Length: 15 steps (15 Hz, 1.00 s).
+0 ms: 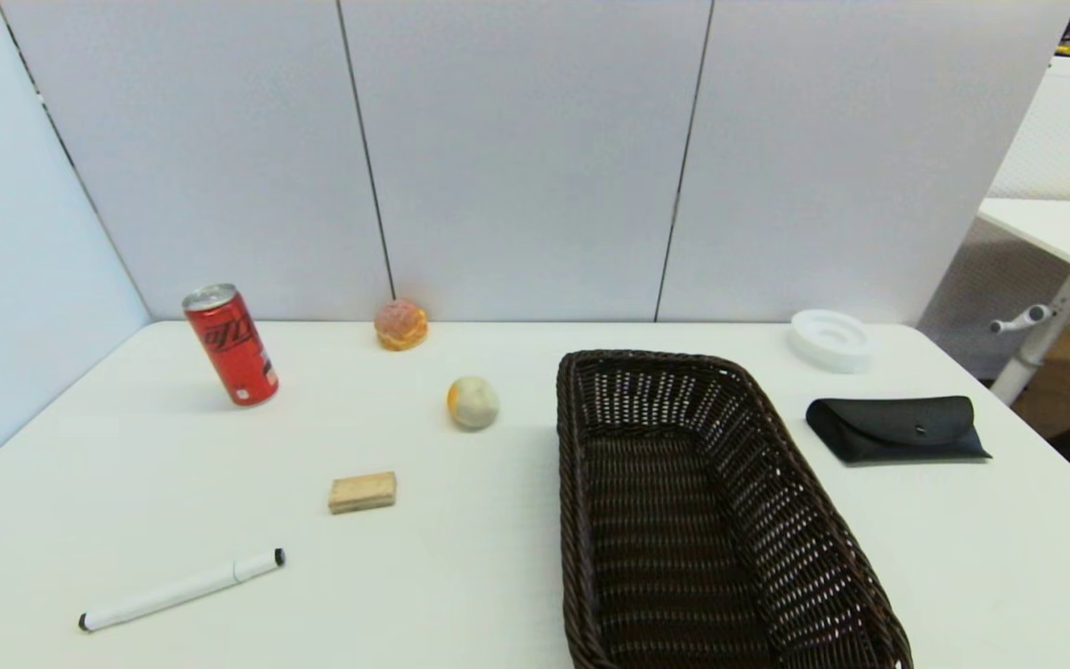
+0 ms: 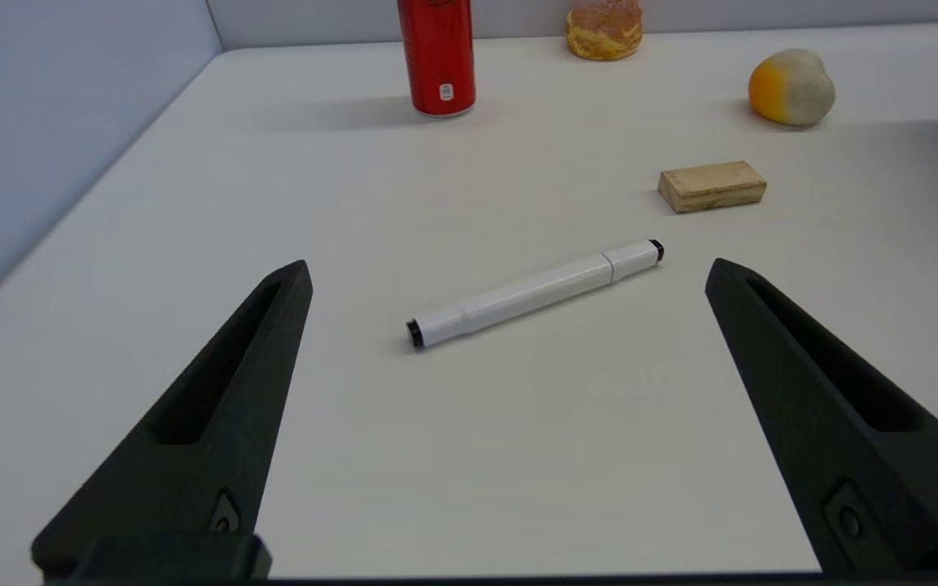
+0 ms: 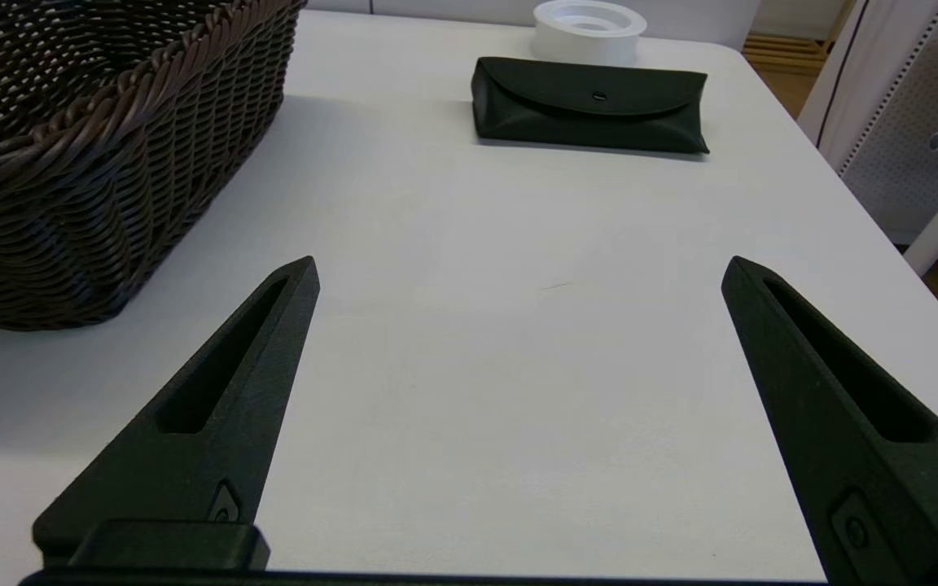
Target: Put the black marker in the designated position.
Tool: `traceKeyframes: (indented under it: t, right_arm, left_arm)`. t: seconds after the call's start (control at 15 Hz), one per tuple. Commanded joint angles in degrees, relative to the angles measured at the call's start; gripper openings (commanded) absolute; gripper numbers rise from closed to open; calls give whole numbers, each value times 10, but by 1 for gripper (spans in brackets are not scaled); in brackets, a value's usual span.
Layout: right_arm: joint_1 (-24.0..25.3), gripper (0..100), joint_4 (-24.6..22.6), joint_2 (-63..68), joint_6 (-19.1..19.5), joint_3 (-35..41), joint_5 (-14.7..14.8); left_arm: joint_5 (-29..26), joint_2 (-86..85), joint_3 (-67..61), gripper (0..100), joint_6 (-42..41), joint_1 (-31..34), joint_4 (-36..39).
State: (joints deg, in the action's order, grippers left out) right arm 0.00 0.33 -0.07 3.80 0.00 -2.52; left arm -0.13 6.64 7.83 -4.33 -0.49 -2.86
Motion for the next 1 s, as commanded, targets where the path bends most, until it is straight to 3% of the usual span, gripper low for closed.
traceKeyframes:
  t: [0.07,0.33,0.6,0.73,1.0]
  right_arm:
    - [0,100,0,1,1,0,0]
    - [0,100,0,1,1,0,0]
    - [0,100,0,1,1,0,0]
    - [0,100,0,1,1,0,0]
    - [0,100,0,1,2,0,0]
  left_arm:
    - [2,214,122,100,-75,-22,-63]
    - [-3,410,180,100,-140,-22,-64]
    - [-59,573,250,100,-203,-22,-65]
    - [-108,620,266,100,-220,-22,-75]
    - [-255,682,277,100,-233,-20,-106]
